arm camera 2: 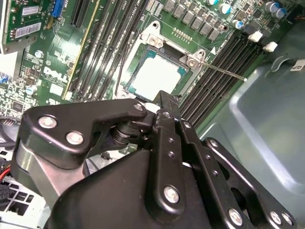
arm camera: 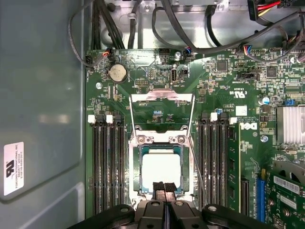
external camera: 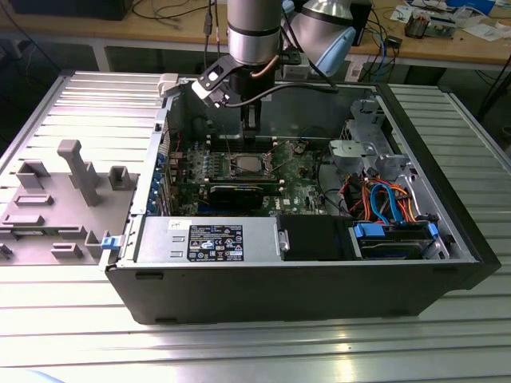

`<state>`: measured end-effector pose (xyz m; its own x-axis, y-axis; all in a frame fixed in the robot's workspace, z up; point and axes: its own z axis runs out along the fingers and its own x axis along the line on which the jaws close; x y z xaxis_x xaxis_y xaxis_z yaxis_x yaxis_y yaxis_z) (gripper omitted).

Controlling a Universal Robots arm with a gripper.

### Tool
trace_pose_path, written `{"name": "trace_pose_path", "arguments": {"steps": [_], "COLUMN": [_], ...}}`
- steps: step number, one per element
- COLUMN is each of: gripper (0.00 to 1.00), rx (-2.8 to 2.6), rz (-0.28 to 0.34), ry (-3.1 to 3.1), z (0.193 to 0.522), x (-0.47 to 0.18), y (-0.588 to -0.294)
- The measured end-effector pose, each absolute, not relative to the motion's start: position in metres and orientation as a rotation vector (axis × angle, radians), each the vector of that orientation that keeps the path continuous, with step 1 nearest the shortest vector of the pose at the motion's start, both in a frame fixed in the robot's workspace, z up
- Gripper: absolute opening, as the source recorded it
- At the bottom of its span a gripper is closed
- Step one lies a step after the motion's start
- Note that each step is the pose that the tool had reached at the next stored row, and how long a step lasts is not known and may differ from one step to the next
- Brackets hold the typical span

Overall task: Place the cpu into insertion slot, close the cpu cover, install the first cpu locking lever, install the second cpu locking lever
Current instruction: 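Close the cpu cover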

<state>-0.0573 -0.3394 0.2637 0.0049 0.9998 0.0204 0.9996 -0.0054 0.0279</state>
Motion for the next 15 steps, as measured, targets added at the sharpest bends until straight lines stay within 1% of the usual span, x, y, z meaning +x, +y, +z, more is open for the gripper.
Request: {"name": "trace_pose_path", "arguments": {"steps": [15], "gripper": [0.11], "rx": [2.223], "rz": [0.054], "ry": [2.212], "z": [0.2642], "x": [-0.0519], "y": [-0.3394]}}
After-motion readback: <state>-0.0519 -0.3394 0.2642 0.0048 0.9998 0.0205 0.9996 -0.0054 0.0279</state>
